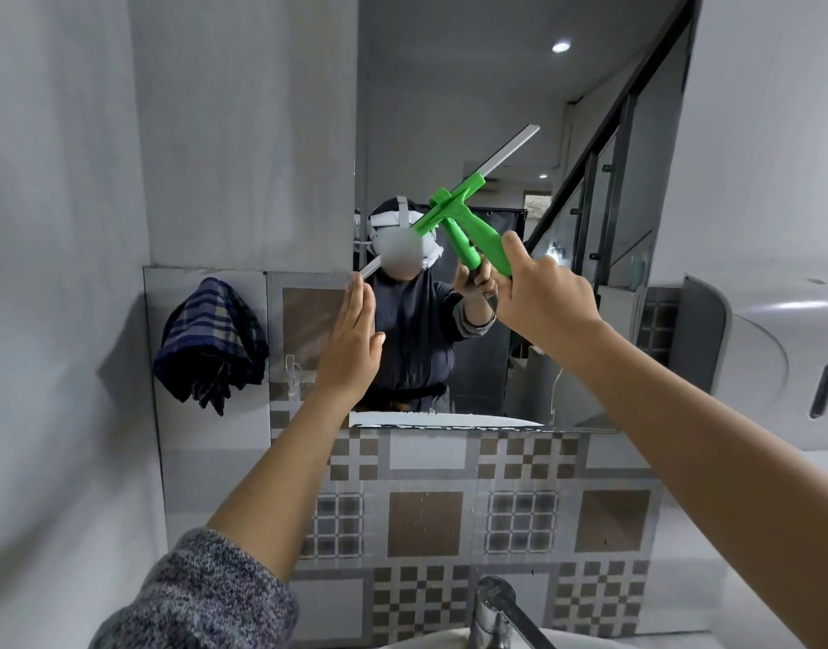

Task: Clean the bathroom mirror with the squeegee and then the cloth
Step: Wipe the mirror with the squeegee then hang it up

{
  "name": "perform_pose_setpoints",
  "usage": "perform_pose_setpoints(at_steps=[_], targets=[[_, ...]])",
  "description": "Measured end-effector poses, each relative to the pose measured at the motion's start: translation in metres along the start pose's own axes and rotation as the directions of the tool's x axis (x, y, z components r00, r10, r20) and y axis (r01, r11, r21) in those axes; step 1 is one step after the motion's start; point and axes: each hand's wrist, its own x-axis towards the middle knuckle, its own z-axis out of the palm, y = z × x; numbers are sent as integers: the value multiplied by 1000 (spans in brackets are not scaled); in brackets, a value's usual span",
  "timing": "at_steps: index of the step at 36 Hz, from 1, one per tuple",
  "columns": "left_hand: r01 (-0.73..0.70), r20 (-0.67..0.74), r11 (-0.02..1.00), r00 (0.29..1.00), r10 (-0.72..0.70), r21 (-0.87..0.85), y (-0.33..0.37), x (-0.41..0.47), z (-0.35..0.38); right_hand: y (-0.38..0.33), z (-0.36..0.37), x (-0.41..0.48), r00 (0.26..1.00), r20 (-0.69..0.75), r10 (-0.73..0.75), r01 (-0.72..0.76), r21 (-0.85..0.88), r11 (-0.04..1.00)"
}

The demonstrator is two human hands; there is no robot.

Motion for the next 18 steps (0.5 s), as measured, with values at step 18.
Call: perform_pose_setpoints(at_steps=[18], targets=[[3,24,999,1000,-4,37,3,1,-5,65,-21,0,994,-4,-110,108,-154,982]])
